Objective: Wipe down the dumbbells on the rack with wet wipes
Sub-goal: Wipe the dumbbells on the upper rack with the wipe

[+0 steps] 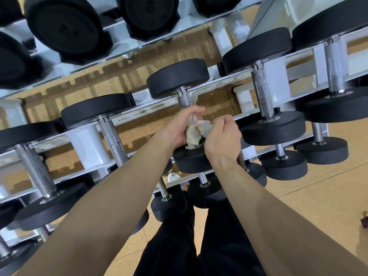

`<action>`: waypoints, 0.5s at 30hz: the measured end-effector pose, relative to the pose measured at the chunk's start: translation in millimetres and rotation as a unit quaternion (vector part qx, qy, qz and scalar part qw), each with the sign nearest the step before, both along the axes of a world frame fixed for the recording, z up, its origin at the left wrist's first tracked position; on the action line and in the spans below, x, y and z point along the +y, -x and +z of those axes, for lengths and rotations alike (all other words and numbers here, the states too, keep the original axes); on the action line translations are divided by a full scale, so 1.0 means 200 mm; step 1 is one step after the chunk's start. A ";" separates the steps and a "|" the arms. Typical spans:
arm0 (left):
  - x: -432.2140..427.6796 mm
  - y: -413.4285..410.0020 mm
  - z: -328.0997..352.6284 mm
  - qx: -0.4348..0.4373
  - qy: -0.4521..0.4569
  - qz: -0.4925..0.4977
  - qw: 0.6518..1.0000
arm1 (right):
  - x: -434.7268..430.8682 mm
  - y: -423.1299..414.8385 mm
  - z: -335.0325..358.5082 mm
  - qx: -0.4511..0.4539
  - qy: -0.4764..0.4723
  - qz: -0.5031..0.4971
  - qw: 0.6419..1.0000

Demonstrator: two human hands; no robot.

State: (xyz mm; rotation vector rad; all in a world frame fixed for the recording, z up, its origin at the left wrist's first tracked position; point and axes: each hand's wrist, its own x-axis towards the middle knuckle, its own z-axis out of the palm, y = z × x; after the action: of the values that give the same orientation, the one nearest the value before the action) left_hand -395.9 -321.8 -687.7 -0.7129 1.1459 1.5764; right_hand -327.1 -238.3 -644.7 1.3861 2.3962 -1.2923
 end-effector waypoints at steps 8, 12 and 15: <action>0.05 0.10 0.00 0.042 0.072 0.189 0.978 | 0.00 -0.02 -0.01 -0.002 0.005 0.009 1.000; 0.03 -0.02 0.00 0.079 0.089 0.092 0.989 | 0.00 -0.01 -0.01 -0.009 0.003 0.013 1.000; 0.02 -0.11 0.02 0.075 0.052 0.027 0.995 | 0.00 -0.01 0.00 -0.008 0.002 0.015 1.000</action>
State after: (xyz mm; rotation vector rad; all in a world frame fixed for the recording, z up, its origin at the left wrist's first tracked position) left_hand -374.1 -318.7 -682.7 -0.7081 1.3372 1.6484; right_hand -325.2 -238.2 -645.6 1.3499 2.3928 -1.2738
